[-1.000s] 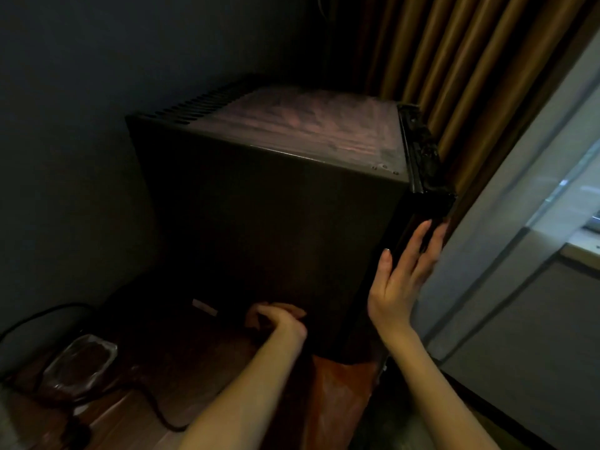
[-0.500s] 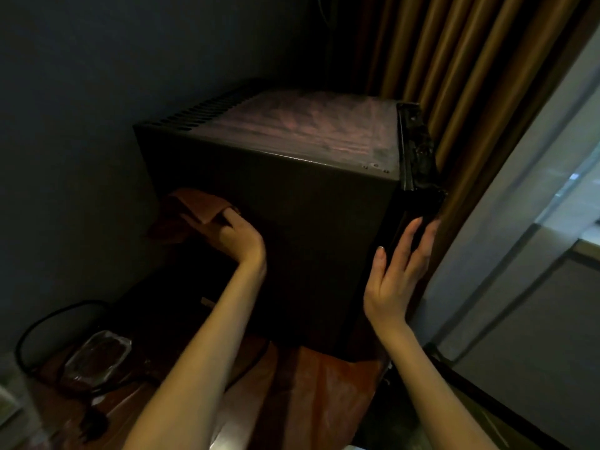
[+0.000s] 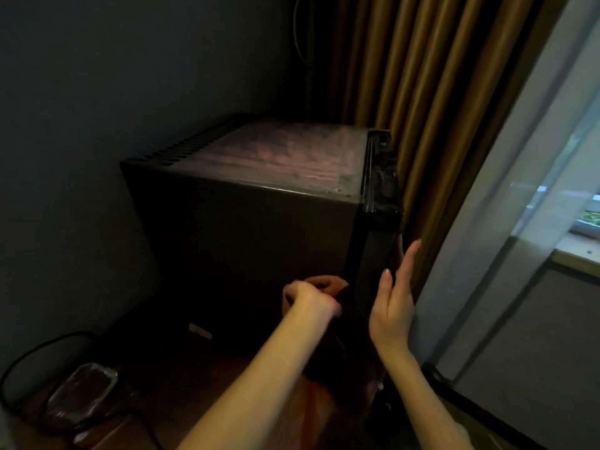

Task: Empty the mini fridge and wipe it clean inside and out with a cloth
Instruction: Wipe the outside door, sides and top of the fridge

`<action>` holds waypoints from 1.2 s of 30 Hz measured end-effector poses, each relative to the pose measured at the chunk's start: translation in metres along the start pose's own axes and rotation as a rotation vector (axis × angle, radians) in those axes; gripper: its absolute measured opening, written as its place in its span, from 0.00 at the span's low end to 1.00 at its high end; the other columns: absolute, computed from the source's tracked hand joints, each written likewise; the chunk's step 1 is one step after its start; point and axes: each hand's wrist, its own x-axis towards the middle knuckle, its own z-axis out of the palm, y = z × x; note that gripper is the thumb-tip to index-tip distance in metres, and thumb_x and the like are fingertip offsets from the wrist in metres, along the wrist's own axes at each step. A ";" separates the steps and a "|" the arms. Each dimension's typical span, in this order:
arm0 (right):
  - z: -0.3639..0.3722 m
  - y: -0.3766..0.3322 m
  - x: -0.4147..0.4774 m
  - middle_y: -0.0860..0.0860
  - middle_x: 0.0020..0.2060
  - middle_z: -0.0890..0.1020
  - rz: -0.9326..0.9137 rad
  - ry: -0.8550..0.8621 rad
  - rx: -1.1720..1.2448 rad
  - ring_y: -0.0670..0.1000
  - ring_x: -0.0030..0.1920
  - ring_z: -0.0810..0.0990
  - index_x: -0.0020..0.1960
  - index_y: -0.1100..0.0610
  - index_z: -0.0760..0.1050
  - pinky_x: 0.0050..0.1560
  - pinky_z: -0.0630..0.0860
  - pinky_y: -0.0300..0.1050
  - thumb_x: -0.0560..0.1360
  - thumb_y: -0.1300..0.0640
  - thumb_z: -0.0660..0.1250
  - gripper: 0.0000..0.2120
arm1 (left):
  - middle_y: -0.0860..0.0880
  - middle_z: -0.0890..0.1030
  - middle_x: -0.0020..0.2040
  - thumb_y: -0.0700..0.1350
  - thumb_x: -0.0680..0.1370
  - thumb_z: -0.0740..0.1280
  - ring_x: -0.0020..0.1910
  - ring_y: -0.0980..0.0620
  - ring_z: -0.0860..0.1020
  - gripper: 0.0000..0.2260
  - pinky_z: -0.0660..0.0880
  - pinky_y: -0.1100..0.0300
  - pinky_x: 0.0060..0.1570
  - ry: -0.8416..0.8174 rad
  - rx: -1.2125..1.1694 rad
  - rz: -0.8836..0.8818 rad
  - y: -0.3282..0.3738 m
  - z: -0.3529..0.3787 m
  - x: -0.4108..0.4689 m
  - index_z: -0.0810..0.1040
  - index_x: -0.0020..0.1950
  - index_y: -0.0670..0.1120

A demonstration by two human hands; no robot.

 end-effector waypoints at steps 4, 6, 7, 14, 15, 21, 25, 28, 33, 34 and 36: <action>-0.004 0.011 -0.010 0.44 0.76 0.56 0.088 -0.042 0.037 0.44 0.42 0.80 0.77 0.41 0.39 0.33 0.72 0.33 0.83 0.55 0.51 0.30 | 0.42 0.73 0.67 0.63 0.78 0.50 0.68 0.37 0.67 0.28 0.52 0.38 0.72 -0.094 -0.030 -0.072 0.052 0.024 -0.033 0.78 0.62 0.45; -0.004 0.002 -0.008 0.50 0.76 0.58 0.082 -0.038 0.075 0.32 0.61 0.71 0.78 0.50 0.42 0.46 0.68 0.21 0.83 0.62 0.52 0.29 | 0.44 0.73 0.67 0.59 0.80 0.48 0.68 0.37 0.68 0.26 0.50 0.34 0.70 -0.167 -0.046 0.014 0.069 0.036 -0.065 0.77 0.65 0.48; -0.003 -0.003 -0.006 0.50 0.76 0.58 0.054 -0.025 0.071 0.29 0.67 0.64 0.78 0.52 0.42 0.54 0.63 0.18 0.82 0.62 0.52 0.29 | 0.43 0.74 0.67 0.57 0.81 0.48 0.68 0.37 0.69 0.25 0.51 0.33 0.69 -0.211 -0.064 0.075 0.077 0.042 -0.084 0.76 0.66 0.48; 0.012 -0.024 -0.009 0.48 0.78 0.52 -0.118 0.027 0.039 0.50 0.78 0.53 0.79 0.50 0.44 0.75 0.53 0.38 0.82 0.57 0.50 0.28 | 0.44 0.76 0.56 0.55 0.83 0.53 0.57 0.44 0.75 0.17 0.66 0.43 0.66 -0.183 -0.166 0.435 0.116 0.045 -0.097 0.74 0.62 0.48; 0.013 -0.025 -0.009 0.49 0.78 0.51 -0.129 0.026 0.038 0.51 0.78 0.52 0.79 0.50 0.44 0.76 0.53 0.40 0.82 0.58 0.50 0.28 | 0.45 0.77 0.55 0.57 0.82 0.54 0.54 0.45 0.76 0.17 0.67 0.45 0.65 -0.116 -0.153 0.500 0.118 0.040 -0.087 0.73 0.62 0.49; 0.014 -0.027 -0.018 0.49 0.79 0.50 -0.114 0.005 0.009 0.50 0.78 0.51 0.79 0.50 0.42 0.76 0.52 0.42 0.81 0.58 0.51 0.30 | 0.48 0.68 0.71 0.62 0.78 0.59 0.68 0.45 0.69 0.28 0.65 0.48 0.69 0.109 -0.123 0.640 0.150 -0.005 -0.023 0.63 0.75 0.52; 0.012 -0.023 -0.031 0.50 0.79 0.51 -0.077 -0.023 -0.041 0.49 0.78 0.51 0.79 0.53 0.43 0.76 0.51 0.40 0.81 0.57 0.50 0.28 | 0.48 0.71 0.68 0.58 0.81 0.59 0.64 0.47 0.71 0.23 0.67 0.53 0.67 0.104 -0.074 0.656 0.168 -0.025 -0.015 0.67 0.73 0.49; 0.014 -0.020 -0.045 0.46 0.79 0.49 -0.051 -0.057 -0.083 0.46 0.78 0.50 0.79 0.48 0.42 0.75 0.50 0.35 0.81 0.55 0.50 0.29 | 0.49 0.74 0.62 0.60 0.81 0.57 0.59 0.48 0.74 0.23 0.70 0.54 0.61 0.103 0.050 0.627 0.170 -0.045 -0.004 0.68 0.71 0.49; 0.028 -0.019 -0.054 0.48 0.79 0.44 -0.061 -0.104 -0.202 0.49 0.78 0.46 0.79 0.54 0.43 0.76 0.47 0.38 0.82 0.53 0.50 0.29 | 0.49 0.72 0.37 0.58 0.83 0.52 0.36 0.52 0.70 0.19 0.68 0.57 0.41 0.128 0.220 0.525 0.167 -0.073 0.011 0.72 0.62 0.47; 0.033 -0.018 -0.055 0.51 0.79 0.43 -0.073 -0.117 -0.251 0.51 0.78 0.45 0.79 0.55 0.43 0.77 0.48 0.43 0.82 0.53 0.51 0.29 | 0.49 0.73 0.33 0.59 0.83 0.51 0.33 0.52 0.68 0.19 0.69 0.57 0.38 0.113 0.232 0.492 0.169 -0.078 0.016 0.74 0.56 0.48; 0.044 -0.017 -0.057 0.53 0.78 0.40 -0.075 -0.144 -0.334 0.53 0.78 0.42 0.79 0.54 0.41 0.77 0.50 0.52 0.81 0.51 0.51 0.31 | 0.49 0.72 0.29 0.62 0.82 0.49 0.29 0.52 0.68 0.21 0.69 0.55 0.29 0.078 0.239 0.425 0.174 -0.089 0.028 0.71 0.43 0.49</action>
